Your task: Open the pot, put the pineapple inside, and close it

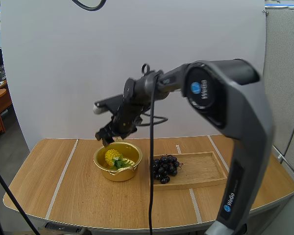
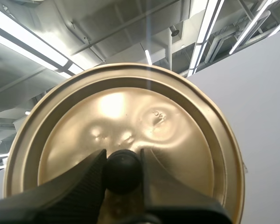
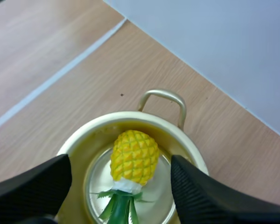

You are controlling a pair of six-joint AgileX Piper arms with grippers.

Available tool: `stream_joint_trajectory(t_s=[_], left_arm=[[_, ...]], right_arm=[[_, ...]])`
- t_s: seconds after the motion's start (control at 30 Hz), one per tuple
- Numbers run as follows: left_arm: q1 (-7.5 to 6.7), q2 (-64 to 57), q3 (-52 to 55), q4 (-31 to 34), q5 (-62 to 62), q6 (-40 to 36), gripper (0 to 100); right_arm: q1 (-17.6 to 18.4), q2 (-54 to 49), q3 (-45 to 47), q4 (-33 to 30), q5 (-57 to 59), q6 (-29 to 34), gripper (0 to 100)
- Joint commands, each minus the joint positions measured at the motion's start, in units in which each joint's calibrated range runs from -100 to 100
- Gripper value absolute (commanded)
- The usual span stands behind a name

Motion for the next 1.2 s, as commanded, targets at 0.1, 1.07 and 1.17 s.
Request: stream_joint_trajectory(t_s=[0.1, 1.07, 1.17], left_arm=[[0.07, -0.2, -0.42, 0.09, -1.94, -0.21, 0], [0.07, -0.2, -0.42, 0.09, -1.94, -0.21, 0], [0.07, -0.2, -0.42, 0.09, -1.94, -0.21, 0]], right_arm=[[0.06, -13.08, -0.47, 0.36, 6.97, 1.67, 100], [-4.67, -60.08, 9.82, -18.9, 28.59, 16.91, 100], [-5.24, -64.71, 13.37, -18.9, 30.16, 17.0, 100]])
